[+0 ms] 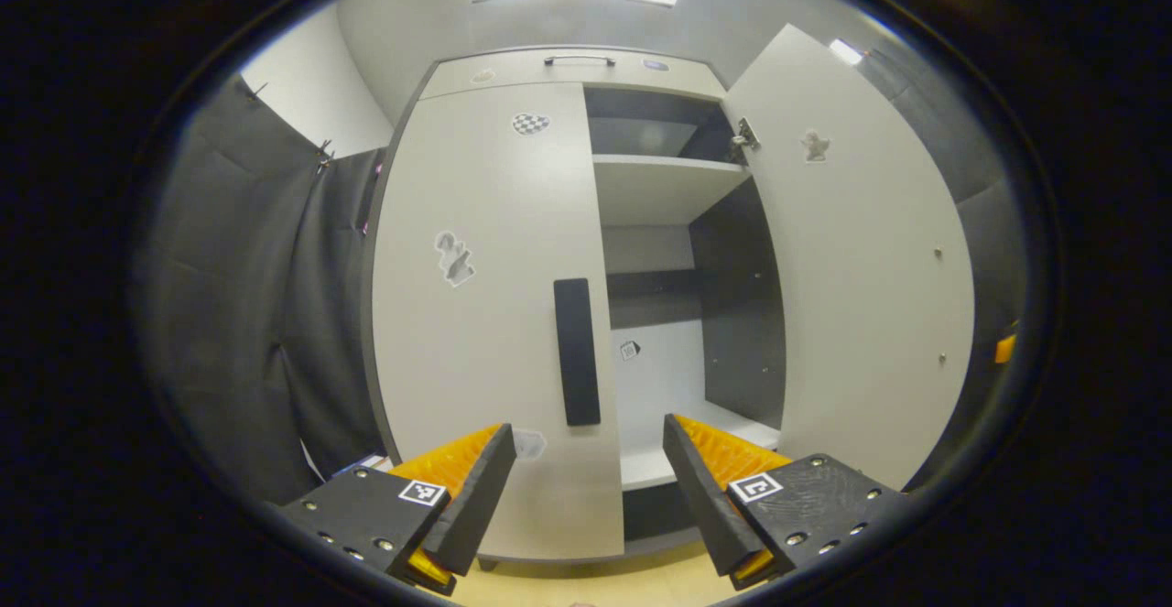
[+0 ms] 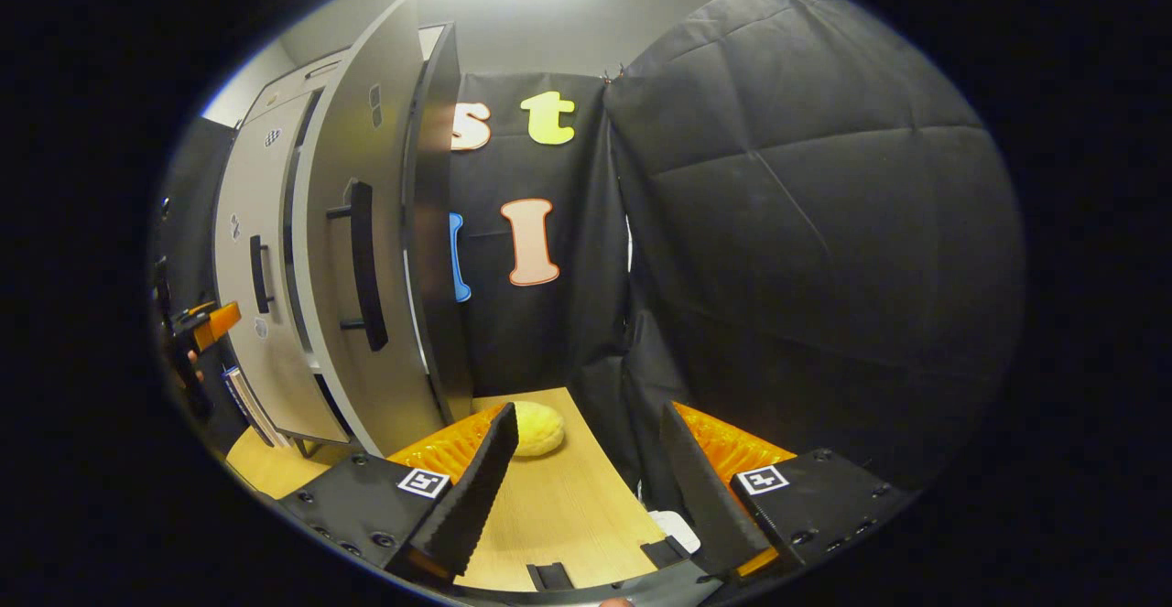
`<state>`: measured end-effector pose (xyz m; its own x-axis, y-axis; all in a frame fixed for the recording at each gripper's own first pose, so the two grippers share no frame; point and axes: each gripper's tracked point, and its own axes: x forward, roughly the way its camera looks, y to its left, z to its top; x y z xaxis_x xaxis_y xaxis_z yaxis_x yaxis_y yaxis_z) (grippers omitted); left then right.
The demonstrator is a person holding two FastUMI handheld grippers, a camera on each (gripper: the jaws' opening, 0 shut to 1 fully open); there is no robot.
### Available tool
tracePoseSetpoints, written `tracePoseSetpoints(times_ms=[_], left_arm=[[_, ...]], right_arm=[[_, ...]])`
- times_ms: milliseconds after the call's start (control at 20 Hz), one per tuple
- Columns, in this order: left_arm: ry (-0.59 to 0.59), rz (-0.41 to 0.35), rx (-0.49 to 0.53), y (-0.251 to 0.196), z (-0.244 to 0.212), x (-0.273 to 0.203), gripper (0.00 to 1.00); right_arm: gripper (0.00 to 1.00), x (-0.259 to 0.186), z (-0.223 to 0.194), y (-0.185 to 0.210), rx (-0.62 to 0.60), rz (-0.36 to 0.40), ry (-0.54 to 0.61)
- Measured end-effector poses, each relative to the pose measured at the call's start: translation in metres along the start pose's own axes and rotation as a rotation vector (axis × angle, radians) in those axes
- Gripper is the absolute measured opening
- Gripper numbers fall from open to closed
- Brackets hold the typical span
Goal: Open the right door of the double-door shoe cabinet with the right hand, and open the left door with the left hand.
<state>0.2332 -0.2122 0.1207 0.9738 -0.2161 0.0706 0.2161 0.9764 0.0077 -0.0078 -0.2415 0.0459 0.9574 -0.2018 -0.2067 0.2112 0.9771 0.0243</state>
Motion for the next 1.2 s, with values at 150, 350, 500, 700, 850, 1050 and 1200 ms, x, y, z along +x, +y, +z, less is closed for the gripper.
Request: tracePoseSetpoints(times_ms=[150, 350, 500, 700, 850, 1050, 1200], left_arm=[[-0.01, 0.006, -0.013, 0.007, 0.013, 0.027, 0.96], [-0.009, 0.009, -0.029, 0.011, 0.021, 0.058, 0.97], [0.045, 0.017, -0.056, 0.014, 0.004, 0.081, 0.97], [0.087, 0.039, -0.055, 0.019, -0.007, 0.1, 0.94], [0.094, 0.033, -0.061, 0.019, -0.009, 0.105, 0.67], [0.119, 0.013, -0.039, 0.009, -0.01, 0.106, 0.41], [0.152, 0.046, -0.042, 0.01, -0.016, 0.106, 0.27]], right_arm=[[0.98, 0.001, -0.013, -0.003, 0.001, -0.018, 0.027], [0.92, 0.004, -0.023, -0.01, 0.013, -0.028, 0.045], [0.92, 0.005, -0.028, -0.009, 0.026, -0.028, 0.063], [0.98, 0.011, -0.035, -0.008, 0.017, -0.023, 0.08], [0.98, 0.017, -0.042, -0.005, 0.017, -0.011, 0.098], [0.98, 0.019, -0.046, -0.005, 0.01, -0.012, 0.102], [0.92, 0.02, -0.047, -0.005, 0.011, -0.002, 0.094]])
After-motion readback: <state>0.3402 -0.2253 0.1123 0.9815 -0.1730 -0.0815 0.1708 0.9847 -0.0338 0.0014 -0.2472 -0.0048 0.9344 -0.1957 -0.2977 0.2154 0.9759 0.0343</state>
